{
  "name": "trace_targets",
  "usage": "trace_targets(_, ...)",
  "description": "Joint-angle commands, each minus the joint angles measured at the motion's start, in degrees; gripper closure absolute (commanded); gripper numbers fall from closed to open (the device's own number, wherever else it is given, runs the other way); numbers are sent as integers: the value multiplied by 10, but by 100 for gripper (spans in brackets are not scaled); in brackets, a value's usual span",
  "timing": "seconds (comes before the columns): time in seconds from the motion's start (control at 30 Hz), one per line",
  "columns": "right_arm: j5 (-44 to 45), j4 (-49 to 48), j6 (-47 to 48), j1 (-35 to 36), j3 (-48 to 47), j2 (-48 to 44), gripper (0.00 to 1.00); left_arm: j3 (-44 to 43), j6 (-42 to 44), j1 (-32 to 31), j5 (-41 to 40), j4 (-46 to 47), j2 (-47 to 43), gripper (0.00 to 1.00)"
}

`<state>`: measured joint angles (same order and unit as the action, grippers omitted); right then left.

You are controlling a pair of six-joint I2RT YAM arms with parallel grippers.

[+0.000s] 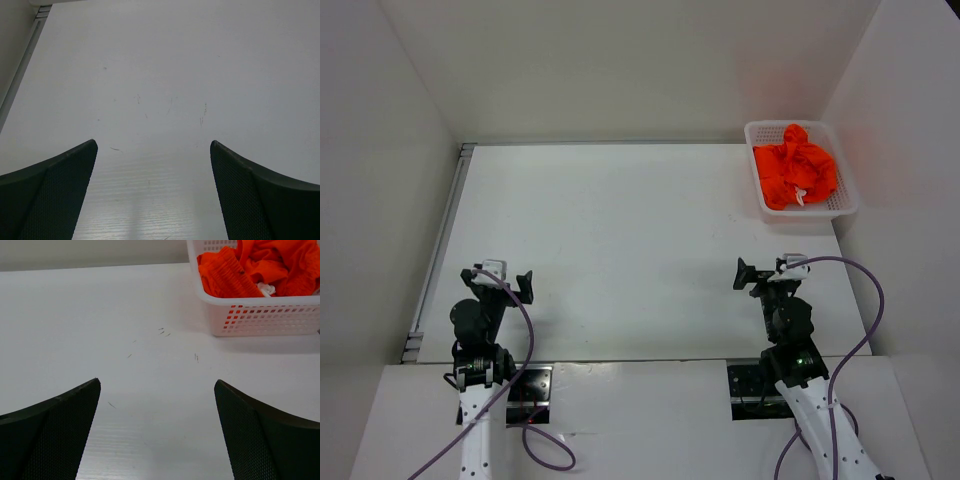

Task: Fold and stack the shorts
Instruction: Grab the shorts from the pile

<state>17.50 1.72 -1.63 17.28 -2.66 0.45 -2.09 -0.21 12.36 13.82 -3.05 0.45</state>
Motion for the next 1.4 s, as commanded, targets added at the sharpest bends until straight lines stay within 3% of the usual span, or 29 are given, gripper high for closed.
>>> trace_targets(0.0,1,-13,3,4,27,-9,1,13,2,4,14,17,-7,0)
trace_targets(0.03,-7,-13,20,4,27,-9,1,13,2,4,14,17,-7,0)
trace_targets(0.1,-145,-13,117,4,20,-9,1,13,2,4,19,17,-7,0)
trace_targets(0.13,-236,-13,284,4,20,-9,1,13,2,4,19,17,-7,0)
trace_targets(0.17,-371,4,355,4,13,-9,0,13,2,4,19,17,-7,0)
trace_targets(0.2,-437,52,466,4,6,-9,0,8,2,4,36,17,-7,0)
trace_targets(0.23,-497,131,662,4,-1,-9,0,-3,2,4,77,7,-7,0)
trace_targets(0.27,-484,146,859,4,5,-9,0,-14,2,4,165,-18,-7,0)
trace_targets(0.3,-477,75,908,9,19,-9,0,-20,2,4,235,-52,-7,0)
trace_targets(0.37,-428,61,1037,9,17,-9,1,-55,2,4,391,-72,-7,0)
trace_targets(0.4,-420,34,1050,9,17,-9,1,-71,2,4,453,-256,-7,0)
trace_targets(0.43,-426,3,1056,9,12,-9,1,-63,2,4,460,-258,-13,0)
trace_targets(0.47,-439,-37,1056,9,12,-9,1,-63,2,4,460,-133,-8,0)
trace_targets(0.53,-481,-165,1037,9,-17,-9,1,-44,2,4,425,29,-8,0)
trace_targets(0.57,-509,-153,1037,9,-50,11,1,-19,2,4,419,242,-1,0)
trace_targets(0.6,-509,-105,1037,9,-124,34,1,-25,2,-1,413,263,22,0)
trace_targets(0.67,-482,-126,1011,9,-186,150,1,-113,2,-22,388,178,80,0)
trace_targets(0.77,-364,-177,910,15,-355,310,1,-262,2,-47,332,191,268,0)
trace_targets(0.8,-270,-168,767,27,-410,421,1,-304,2,-55,308,191,322,0)
trace_targets(0.83,-211,-146,681,27,-520,478,1,-351,2,-64,279,191,432,0)
trace_targets(0.87,-151,-124,536,18,-578,600,1,-457,2,-77,210,170,486,0)
trace_targets(0.93,-11,-62,426,-15,-748,717,1,-557,2,-83,147,134,637,0)
trace_targets(0.97,-2,35,373,-42,-812,775,1,-651,2,-83,110,64,684,0)
trace_targets(1.0,-16,97,317,-107,-941,881,1,-692,2,-83,99,30,758,0)
trace_targets(1.03,-67,155,217,-137,-999,929,1,-724,2,-88,94,-3,788,0)
trace_targets(1.1,-111,272,113,-197,-1142,1064,1,-798,2,-95,69,-89,857,0)
trace_targets(1.2,-135,302,61,-242,-1202,1161,1,-858,2,-101,120,-247,930,0)
trace_targets(1.3,-159,313,61,-262,-1202,1189,4,-853,2,-106,154,-271,955,0)
trace_targets(1.37,-225,333,53,-287,-1168,1179,5,-832,2,-106,165,-264,955,0)
